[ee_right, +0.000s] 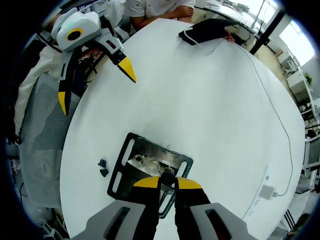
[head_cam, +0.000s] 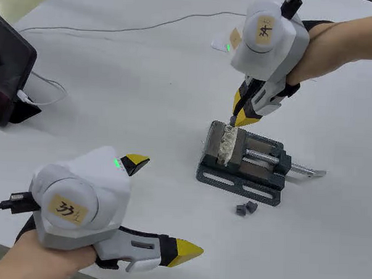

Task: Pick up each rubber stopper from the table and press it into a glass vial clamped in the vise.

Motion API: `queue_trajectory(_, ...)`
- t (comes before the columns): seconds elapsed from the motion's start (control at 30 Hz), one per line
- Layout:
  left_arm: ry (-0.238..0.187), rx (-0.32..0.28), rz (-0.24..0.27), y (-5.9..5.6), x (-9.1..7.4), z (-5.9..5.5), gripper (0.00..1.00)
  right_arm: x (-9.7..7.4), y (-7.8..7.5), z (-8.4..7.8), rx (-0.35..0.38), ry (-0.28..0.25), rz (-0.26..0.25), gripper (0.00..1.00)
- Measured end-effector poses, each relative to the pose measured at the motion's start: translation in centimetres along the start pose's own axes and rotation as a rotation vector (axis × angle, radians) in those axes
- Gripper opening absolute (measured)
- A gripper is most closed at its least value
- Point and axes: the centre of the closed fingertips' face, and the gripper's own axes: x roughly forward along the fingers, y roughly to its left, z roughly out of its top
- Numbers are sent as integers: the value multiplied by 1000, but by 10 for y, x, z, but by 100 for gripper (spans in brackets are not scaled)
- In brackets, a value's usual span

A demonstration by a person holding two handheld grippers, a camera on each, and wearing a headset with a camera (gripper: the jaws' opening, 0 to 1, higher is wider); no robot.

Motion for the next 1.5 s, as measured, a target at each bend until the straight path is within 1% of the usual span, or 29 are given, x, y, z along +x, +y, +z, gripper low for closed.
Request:
queue_trajectory(0.2, 2, -9, -1, 0, 0, -2, 95, 4, -2, 1, 13, -13, 7, 6)
queue_trajectory(0.3, 2, -10, -2, 0, 0, -2, 95, 6, 0, -3, -11, 13, 4, 6)
queue_trajectory(0.4, 1, -12, -2, -1, 0, -1, 95, 7, -1, -2, -2, 4, 5, 6)
queue_trajectory(0.53, 4, -12, -4, -1, 1, -2, 95, 7, -1, -3, -1, 6, 6, 6)
queue_trajectory(0.57, 4, -14, -6, -2, 1, -2, 95, 7, -3, -2, -2, 6, -4, 6)
queue_trajectory(0.63, 3, -16, -6, -2, 1, -2, 94, 7, -2, -2, 3, 7, 3, 6)
queue_trajectory(0.83, 2, -18, -5, -2, 1, -2, 94, 6, 2, 0, 1, 5, 4, 6)
queue_trajectory(1.03, 5, -25, -9, -2, 2, -5, 94, 6, 2, 0, 5, 3, 3, 6)
queue_trajectory(1.23, 2, -25, -13, -3, 3, -3, 94, 6, 5, 2, 10, 0, 8, 6)
queue_trajectory(1.33, 0, -27, -13, -3, 3, -3, 94, 7, 6, 0, -2, 10, 5, 6)
queue_trajectory(1.5, 2, -28, -14, -3, 4, -4, 93, 7, 5, 0, 18, 8, 5, 6)
